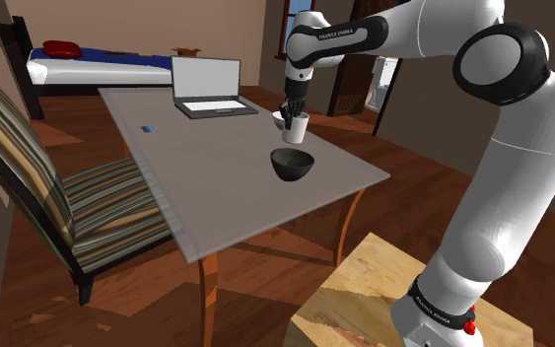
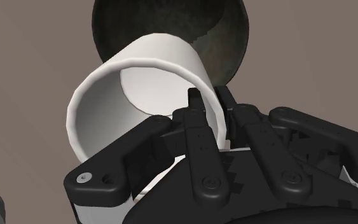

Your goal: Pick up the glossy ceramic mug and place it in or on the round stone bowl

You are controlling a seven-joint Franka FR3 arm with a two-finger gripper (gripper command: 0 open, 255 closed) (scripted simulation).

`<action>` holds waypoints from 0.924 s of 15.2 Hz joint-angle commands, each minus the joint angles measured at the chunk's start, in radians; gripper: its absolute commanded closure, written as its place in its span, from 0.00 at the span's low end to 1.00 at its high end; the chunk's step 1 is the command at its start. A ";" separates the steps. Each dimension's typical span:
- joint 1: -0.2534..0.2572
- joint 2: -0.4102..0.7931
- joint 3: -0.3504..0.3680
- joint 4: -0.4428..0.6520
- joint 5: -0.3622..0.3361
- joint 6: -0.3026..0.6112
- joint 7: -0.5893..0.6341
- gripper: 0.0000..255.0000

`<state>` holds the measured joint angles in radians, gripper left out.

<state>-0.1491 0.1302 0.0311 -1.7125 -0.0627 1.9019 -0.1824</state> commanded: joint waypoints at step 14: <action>-0.001 0.028 -0.001 -0.121 -0.005 0.149 0.009 1.00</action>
<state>-0.1498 0.1577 0.0300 -1.8323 -0.0675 2.0491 -0.1737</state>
